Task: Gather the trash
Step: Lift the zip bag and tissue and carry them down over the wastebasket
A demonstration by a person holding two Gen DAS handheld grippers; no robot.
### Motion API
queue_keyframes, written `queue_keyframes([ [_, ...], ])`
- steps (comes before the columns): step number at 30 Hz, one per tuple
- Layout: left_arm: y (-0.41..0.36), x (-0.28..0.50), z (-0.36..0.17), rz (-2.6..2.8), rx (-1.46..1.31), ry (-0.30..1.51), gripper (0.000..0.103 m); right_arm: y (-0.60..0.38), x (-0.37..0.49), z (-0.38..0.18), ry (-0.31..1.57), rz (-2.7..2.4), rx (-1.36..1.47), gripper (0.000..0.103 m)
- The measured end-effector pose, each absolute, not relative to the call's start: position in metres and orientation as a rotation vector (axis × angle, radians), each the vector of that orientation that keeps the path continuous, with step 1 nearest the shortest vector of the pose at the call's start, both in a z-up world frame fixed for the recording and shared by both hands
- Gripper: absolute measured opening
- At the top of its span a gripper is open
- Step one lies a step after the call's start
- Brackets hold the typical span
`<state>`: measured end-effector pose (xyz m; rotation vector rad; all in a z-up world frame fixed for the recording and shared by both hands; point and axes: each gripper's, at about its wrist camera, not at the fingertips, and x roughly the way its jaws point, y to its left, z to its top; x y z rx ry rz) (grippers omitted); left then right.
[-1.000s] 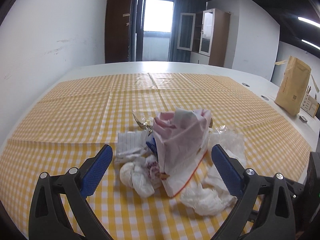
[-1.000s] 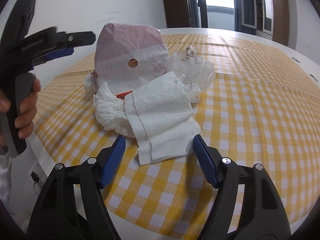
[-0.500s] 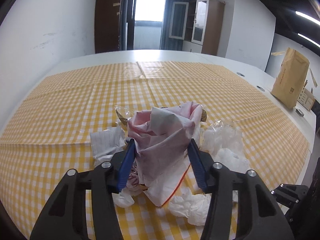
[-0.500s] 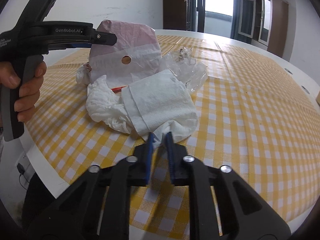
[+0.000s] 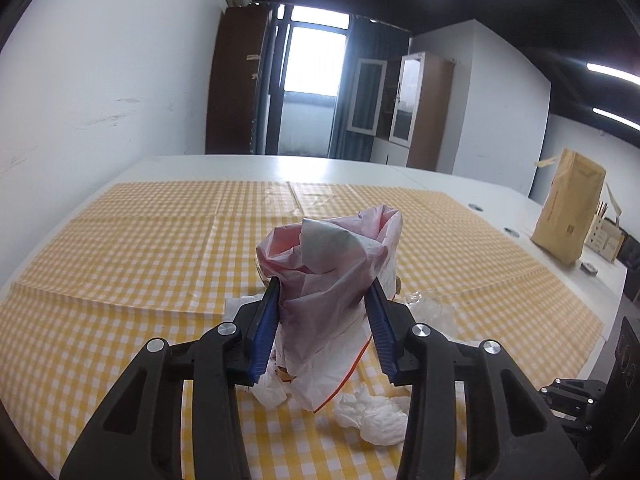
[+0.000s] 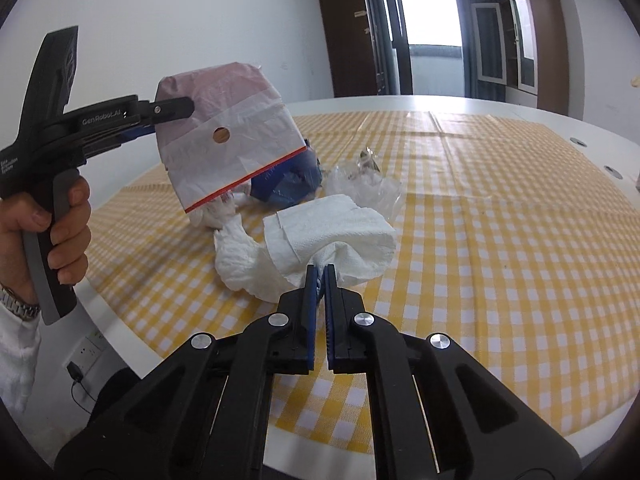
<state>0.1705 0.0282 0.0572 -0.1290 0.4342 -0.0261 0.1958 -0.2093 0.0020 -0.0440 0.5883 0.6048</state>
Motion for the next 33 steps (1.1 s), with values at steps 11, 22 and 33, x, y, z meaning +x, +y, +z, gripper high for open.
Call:
queue_keyframes([
  [11, 0.044, 0.105, 0.072, -0.003, -0.183, 0.367, 0.041, -0.203, 0.161, 0.039, 0.48, 0.646, -0.02, 0.003],
  [22, 0.053, 0.054, 0.068, -0.009, -0.23, 0.373, 0.041, -0.195, 0.124, 0.051, 0.433, 0.666, -0.06, 0.003],
  [33, 0.055, 0.009, 0.042, -0.009, -0.255, 0.398, 0.041, -0.202, 0.079, 0.062, 0.395, 0.682, -0.076, 0.003],
])
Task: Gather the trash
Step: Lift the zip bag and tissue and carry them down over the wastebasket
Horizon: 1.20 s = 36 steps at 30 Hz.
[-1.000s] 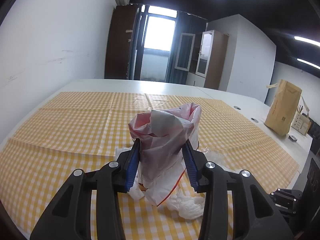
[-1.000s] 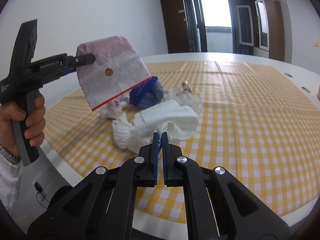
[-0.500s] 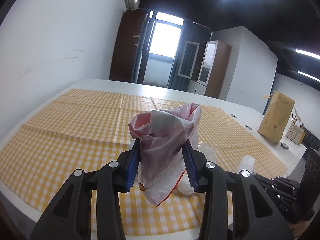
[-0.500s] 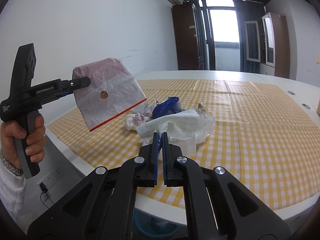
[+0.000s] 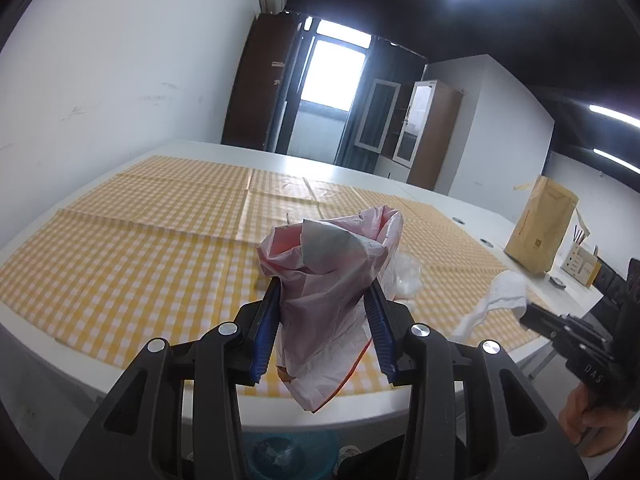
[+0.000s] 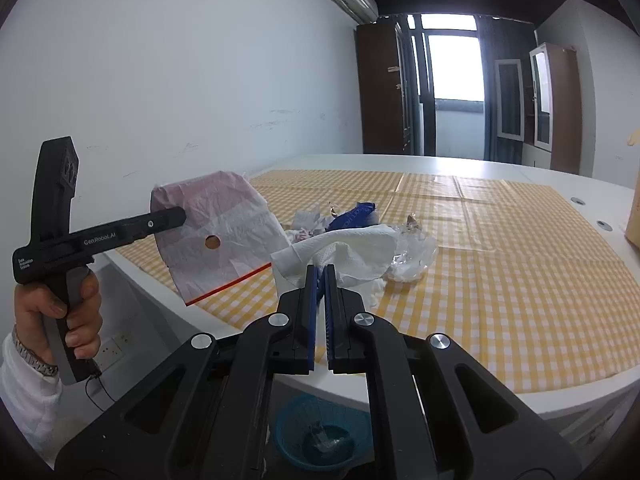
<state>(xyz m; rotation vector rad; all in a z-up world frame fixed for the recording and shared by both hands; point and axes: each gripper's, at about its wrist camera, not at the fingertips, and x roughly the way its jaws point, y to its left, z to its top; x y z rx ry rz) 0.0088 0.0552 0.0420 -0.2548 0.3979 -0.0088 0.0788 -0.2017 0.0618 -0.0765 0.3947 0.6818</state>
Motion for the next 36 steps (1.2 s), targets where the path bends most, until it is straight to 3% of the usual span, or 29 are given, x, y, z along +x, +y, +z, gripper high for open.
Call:
queue_keyframes([
  [14, 0.057, -0.057, 0.028, -0.022, -0.251, 0.409, 0.041, -0.193, 0.026, 0.062, 0.392, 0.728, -0.105, 0.003],
  [26, 0.044, -0.088, -0.009, -0.031, -0.228, 0.491, 0.041, -0.199, 0.002, 0.019, 0.536, 0.757, -0.123, 0.003],
  [36, 0.032, -0.089, -0.071, -0.027, -0.196, 0.628, 0.041, -0.184, -0.008, -0.034, 0.675, 0.764, -0.2, 0.003],
])
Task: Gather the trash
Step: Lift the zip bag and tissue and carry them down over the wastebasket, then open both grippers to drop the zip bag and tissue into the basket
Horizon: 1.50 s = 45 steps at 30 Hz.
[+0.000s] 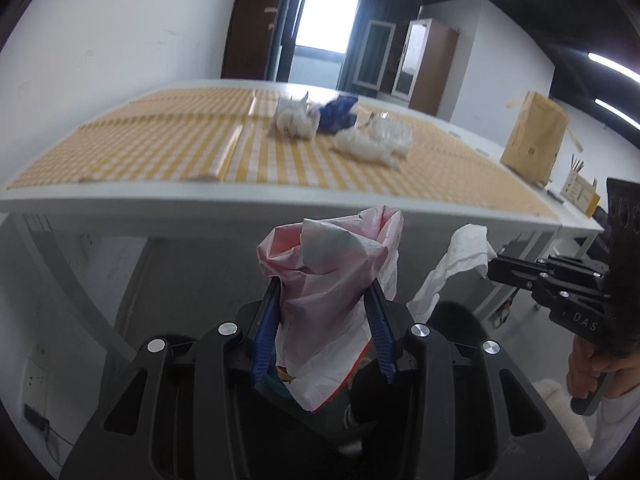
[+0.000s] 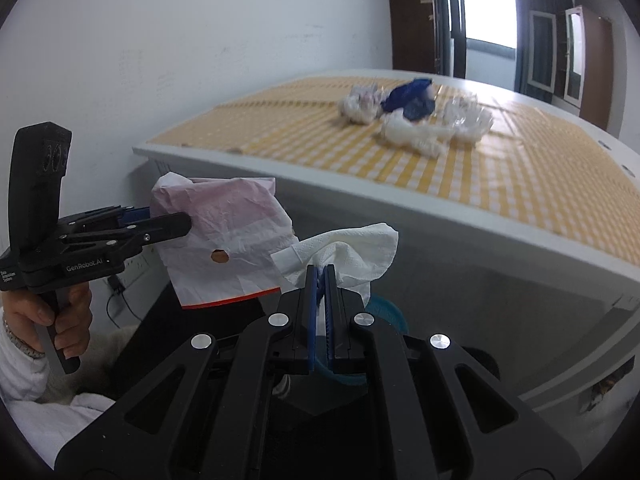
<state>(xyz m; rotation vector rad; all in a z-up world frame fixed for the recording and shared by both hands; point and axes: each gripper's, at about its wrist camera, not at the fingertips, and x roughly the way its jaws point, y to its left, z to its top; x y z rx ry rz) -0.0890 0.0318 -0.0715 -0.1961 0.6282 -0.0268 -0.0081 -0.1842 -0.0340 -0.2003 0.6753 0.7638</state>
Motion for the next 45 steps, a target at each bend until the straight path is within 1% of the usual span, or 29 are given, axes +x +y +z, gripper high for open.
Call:
queue_keyframes([
  [9, 0.034, -0.066, -0.126, -0.01, -0.21, 0.739, 0.041, -0.169, 0.007, -0.084, 0.792, 0.757, -0.217, 0.003],
  [19, 0.047, -0.021, -0.191, 0.018, -0.252, 0.853, 0.041, -0.157, 0.046, -0.158, 0.951, 0.67, -0.2, 0.003],
  [24, 0.054, 0.008, -0.22, 0.041, -0.302, 0.915, 0.041, -0.151, 0.066, -0.191, 1.014, 0.625, -0.2, 0.003],
  [29, 0.055, 0.037, -0.25, 0.086, -0.318, 0.971, 0.041, -0.143, 0.086, -0.23, 1.124, 0.598, -0.176, 0.003],
  [41, 0.065, 0.106, -0.305, 0.168, -0.405, 1.101, 0.041, -0.115, 0.136, -0.288, 1.253, 0.536, -0.138, 0.003],
  [45, 0.071, 0.135, -0.329, 0.198, -0.45, 1.156, 0.041, -0.111, 0.157, -0.313, 1.329, 0.507, -0.085, 0.003],
])
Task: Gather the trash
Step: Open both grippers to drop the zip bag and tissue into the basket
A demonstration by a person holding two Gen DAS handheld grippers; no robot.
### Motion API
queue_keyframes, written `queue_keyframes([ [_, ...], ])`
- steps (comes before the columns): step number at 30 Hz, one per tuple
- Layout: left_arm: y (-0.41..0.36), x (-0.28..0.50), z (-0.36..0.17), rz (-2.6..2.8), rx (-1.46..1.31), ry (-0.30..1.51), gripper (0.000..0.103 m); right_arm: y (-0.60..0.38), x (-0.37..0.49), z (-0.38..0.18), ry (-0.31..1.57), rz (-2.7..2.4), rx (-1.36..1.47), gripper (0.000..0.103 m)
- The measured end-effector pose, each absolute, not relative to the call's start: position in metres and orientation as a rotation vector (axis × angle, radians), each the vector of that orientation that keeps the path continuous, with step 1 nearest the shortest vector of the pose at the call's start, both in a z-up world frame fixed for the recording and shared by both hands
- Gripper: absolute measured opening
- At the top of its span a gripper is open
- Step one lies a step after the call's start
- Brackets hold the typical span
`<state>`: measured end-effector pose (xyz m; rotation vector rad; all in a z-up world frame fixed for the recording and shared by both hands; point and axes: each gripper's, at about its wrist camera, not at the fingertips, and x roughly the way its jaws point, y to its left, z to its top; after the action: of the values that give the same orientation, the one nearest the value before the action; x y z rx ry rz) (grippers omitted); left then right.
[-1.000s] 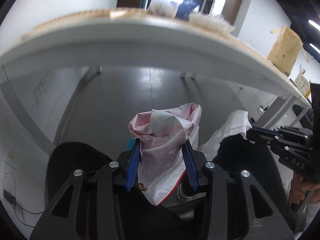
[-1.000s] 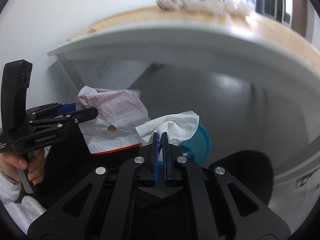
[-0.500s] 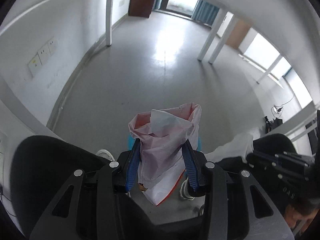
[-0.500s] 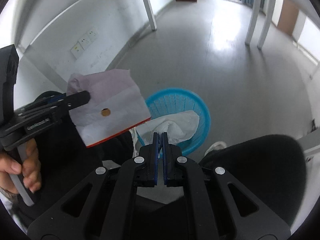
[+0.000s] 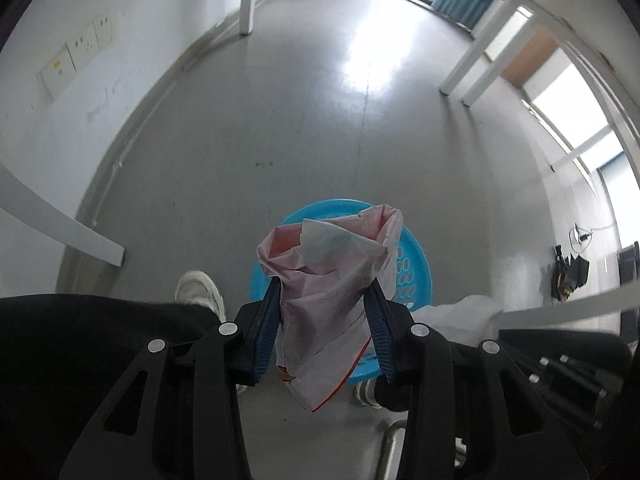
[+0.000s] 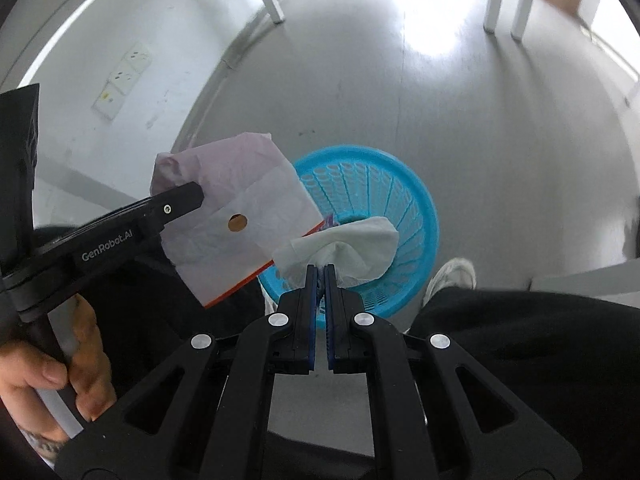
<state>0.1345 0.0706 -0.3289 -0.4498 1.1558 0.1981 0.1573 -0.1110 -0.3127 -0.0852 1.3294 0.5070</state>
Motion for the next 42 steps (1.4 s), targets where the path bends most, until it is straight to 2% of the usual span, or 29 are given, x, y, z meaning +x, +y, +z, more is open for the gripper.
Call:
queue_keyframes([
  [5, 0.08, 0.155, -0.358, 0.218, -0.558, 1.241, 0.041, -0.105, 0.18, -0.341, 1.397, 0.445, -0.07, 0.003],
  [13, 0.077, 0.163, -0.38, 0.233, -0.576, 1.296, 0.041, -0.103, 0.201, -0.369, 1.473, 0.41, -0.045, 0.004],
  [15, 0.076, 0.166, -0.383, 0.219, -0.577, 1.296, 0.042, -0.105, 0.203, -0.371, 1.479, 0.404, -0.034, 0.006],
  [17, 0.076, 0.168, -0.38, 0.206, -0.575, 1.276, 0.05, -0.107, 0.205, -0.371, 1.481, 0.4, -0.01, 0.013],
  [18, 0.076, 0.168, -0.375, 0.205, -0.566, 1.26, 0.063, -0.108, 0.206, -0.374, 1.479, 0.399, 0.0, 0.016],
  [19, 0.077, 0.169, -0.375, 0.206, -0.559, 1.249, 0.068, -0.109, 0.206, -0.374, 1.479, 0.395, 0.005, 0.016],
  [20, 0.077, 0.169, -0.373, 0.209, -0.55, 1.238, 0.068, -0.11, 0.205, -0.374, 1.48, 0.391, 0.006, 0.017],
  [22, 0.077, 0.168, -0.373, 0.201, -0.55, 1.238, 0.068, -0.111, 0.205, -0.374, 1.478, 0.386, 0.005, 0.027],
  [28, 0.077, 0.16, -0.364, 0.213, -0.536, 1.23, 0.068, -0.112, 0.2, -0.366, 1.45, 0.384, -0.008, 0.035],
  [33, 0.078, 0.14, -0.357, 0.228, -0.538, 1.257, 0.068, -0.109, 0.187, -0.352, 1.418, 0.397, -0.044, 0.037],
  [36, 0.081, 0.124, -0.336, 0.205, -0.543, 1.22, 0.069, -0.107, 0.172, -0.332, 1.363, 0.43, -0.078, 0.044],
  [39, 0.082, 0.109, -0.316, 0.178, -0.518, 1.208, 0.072, -0.105, 0.158, -0.316, 1.32, 0.449, -0.117, 0.045],
  [42, 0.085, 0.092, -0.293, 0.152, -0.493, 1.19, 0.073, -0.106, 0.141, -0.294, 1.253, 0.475, -0.149, 0.05],
])
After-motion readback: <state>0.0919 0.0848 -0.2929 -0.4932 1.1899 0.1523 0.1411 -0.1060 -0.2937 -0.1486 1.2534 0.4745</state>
